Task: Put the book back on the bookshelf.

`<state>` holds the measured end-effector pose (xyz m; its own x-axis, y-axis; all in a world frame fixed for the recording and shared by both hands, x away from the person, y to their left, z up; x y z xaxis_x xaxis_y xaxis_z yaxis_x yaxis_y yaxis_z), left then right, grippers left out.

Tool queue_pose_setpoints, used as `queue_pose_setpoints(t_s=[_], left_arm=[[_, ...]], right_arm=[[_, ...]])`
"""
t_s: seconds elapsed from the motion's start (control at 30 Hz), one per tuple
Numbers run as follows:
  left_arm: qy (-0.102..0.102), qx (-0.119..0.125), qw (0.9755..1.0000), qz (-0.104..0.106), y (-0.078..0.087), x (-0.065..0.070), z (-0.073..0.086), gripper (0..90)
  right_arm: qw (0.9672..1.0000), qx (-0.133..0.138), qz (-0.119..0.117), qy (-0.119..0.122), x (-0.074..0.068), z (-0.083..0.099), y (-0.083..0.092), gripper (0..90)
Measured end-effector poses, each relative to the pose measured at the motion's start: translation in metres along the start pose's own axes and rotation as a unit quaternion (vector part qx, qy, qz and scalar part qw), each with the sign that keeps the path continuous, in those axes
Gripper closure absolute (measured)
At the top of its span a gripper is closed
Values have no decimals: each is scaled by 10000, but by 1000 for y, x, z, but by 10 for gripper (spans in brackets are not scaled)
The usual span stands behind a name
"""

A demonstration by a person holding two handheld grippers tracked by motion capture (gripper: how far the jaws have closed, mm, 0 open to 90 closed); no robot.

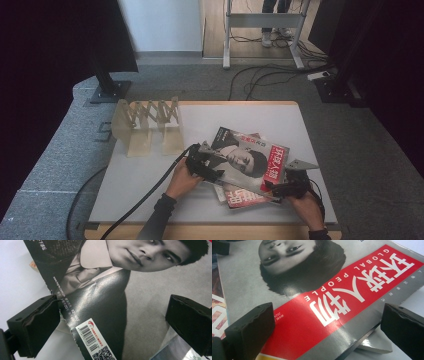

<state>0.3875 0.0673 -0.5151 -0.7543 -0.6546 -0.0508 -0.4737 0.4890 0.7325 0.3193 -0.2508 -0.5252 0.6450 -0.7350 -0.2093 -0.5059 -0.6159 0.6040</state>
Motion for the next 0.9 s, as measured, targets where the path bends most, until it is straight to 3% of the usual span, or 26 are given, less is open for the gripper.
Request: queue_pose_setpoints(t_s=[0.37,0.73,0.9], left_arm=[[156,-92,9998,20,15,12,18,0],[56,-279,9995,-98,36,41,45,0],[75,-273,9996,-10,41,55,55,0]], right_arm=[[9998,-131,-73,111,5,-11,-9,0],[9990,-307,-161,296,9,-28,-25,0],[9986,-341,-193,345,12,-35,-33,0]])
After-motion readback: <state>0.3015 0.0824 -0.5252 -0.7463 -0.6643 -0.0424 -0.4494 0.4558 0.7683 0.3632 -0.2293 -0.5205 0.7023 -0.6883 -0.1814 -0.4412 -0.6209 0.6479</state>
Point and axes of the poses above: each handheld gripper's, and its own axes: y roughly backward along the jaws, z roughly out of its underside, x roughly to its right, the point moved 2 cm from there along -y, roughly forward along the jaws, and after that the axes turned 10 degrees about -z, right-handed, at the moved point
